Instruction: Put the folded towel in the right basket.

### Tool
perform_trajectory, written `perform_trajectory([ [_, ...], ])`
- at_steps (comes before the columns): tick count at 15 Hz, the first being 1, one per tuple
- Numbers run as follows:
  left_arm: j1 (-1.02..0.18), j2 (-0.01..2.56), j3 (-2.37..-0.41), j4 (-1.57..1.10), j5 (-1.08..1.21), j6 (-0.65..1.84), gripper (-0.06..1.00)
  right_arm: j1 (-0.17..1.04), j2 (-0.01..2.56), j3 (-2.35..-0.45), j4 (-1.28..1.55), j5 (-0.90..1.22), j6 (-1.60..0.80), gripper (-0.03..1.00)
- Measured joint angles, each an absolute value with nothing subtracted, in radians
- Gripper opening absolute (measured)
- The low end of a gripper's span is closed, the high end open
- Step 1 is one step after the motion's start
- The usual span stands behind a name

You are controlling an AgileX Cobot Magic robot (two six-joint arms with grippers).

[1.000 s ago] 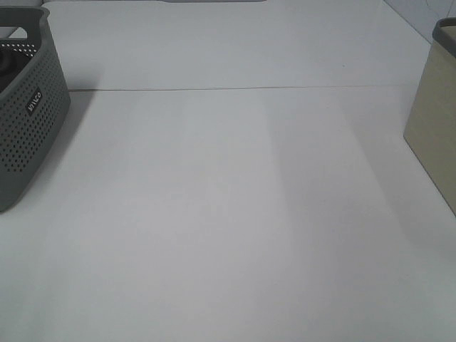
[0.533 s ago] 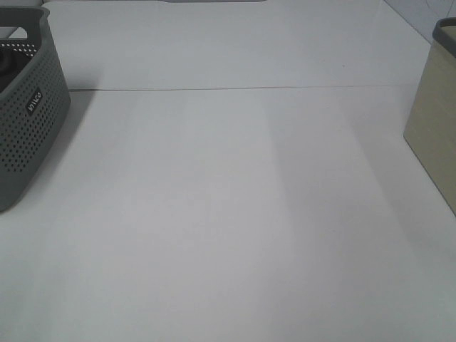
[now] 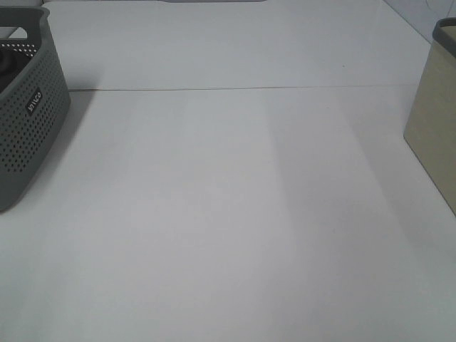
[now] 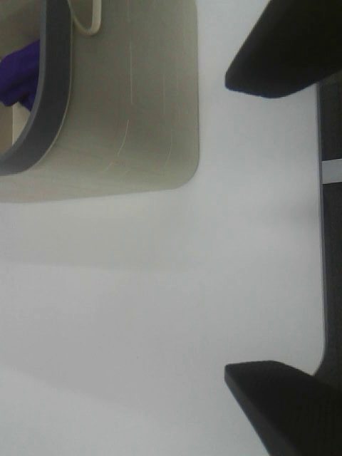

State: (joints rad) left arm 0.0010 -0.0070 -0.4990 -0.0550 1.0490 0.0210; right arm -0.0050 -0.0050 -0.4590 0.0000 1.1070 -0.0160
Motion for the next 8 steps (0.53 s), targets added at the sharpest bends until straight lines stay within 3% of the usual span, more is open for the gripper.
perform_trajectory([
  [8, 0.001, -0.007, -0.499, -0.055, 1.049, 0.021, 0.99, -0.023, -0.005, -0.457, 0.000, 1.103, -0.016, 0.97],
])
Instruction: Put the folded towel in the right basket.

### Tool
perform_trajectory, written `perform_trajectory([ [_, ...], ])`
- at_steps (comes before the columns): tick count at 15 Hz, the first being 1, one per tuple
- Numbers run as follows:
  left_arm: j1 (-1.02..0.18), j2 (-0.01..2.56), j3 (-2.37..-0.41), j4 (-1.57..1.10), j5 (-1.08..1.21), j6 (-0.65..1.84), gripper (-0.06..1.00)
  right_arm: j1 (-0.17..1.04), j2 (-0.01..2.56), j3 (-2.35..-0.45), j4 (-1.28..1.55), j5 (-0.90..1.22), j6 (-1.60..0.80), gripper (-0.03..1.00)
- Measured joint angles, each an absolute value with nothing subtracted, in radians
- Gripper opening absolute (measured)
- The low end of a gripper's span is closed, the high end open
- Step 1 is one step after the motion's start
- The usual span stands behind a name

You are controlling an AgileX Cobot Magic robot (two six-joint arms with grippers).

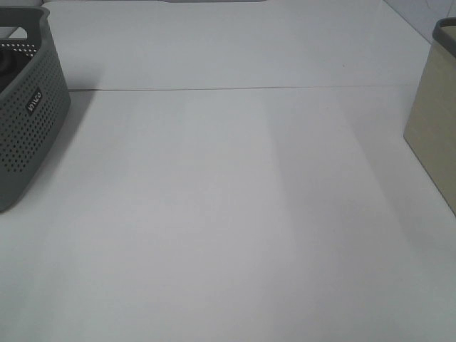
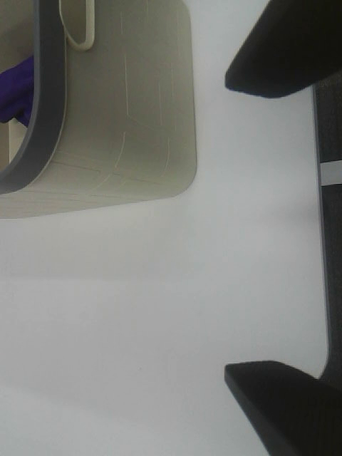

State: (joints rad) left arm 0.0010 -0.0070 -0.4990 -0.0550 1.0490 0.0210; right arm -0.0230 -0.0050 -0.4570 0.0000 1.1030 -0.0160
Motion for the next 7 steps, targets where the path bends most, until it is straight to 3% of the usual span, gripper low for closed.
perform_trajectory([
  [7, 0.001, -0.007, -0.499, -0.055, 1.049, 0.021, 0.99, -0.023, -0.005, -0.457, 0.000, 1.103, -0.016, 0.97],
])
